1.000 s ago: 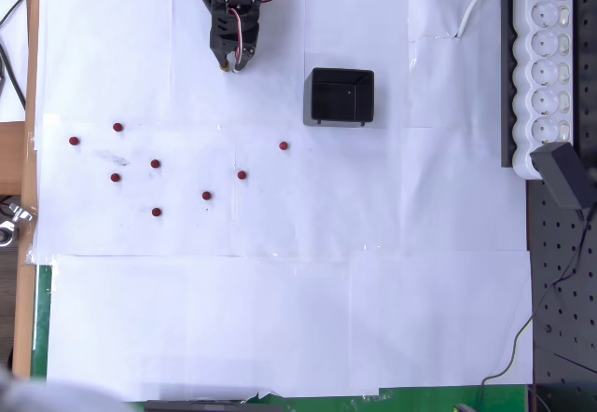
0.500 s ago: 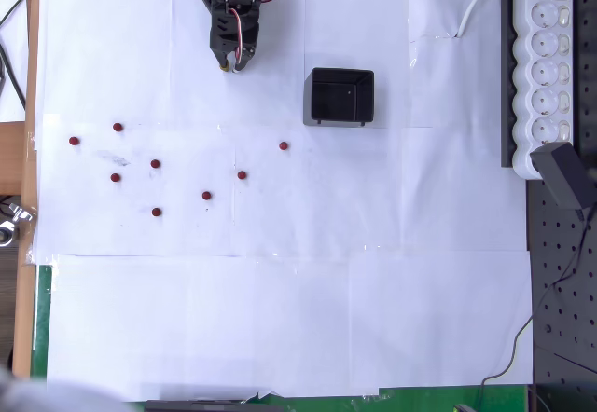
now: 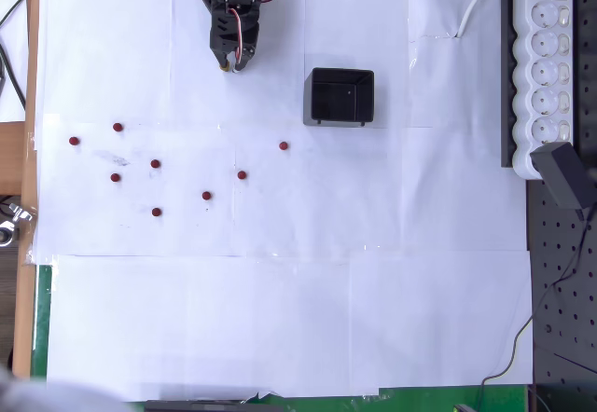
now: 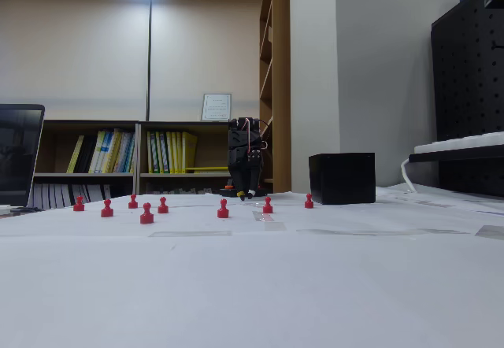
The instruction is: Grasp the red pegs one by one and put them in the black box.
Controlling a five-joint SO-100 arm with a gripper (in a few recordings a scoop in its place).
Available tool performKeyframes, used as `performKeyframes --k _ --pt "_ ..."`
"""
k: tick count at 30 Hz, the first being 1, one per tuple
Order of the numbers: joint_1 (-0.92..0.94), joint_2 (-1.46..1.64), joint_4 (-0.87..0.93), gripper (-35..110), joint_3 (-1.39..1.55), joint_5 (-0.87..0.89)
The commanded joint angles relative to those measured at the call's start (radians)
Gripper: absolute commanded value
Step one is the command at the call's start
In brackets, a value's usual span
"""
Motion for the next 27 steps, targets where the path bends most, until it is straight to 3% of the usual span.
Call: performKeyframes --k 1,4,7,9,20,24,27 --pt "0.003 -0.009 0.014 3 -0.012 -0.012" --pt "-0.011 -0.005 0.008 3 -0.012 -0.006" --pt "-0.034 0.054 -0.011 3 -0.011 0.281" --pt "-0.031 0.106 -0.058 3 -0.011 0.325" --pt "-0.084 0.442 -0.502 3 -0.011 0.342" --pt "-0.104 0.546 -0.782 4 -0.009 0.173" --pt "-0.138 0.592 -0.870 8 -0.008 0.236"
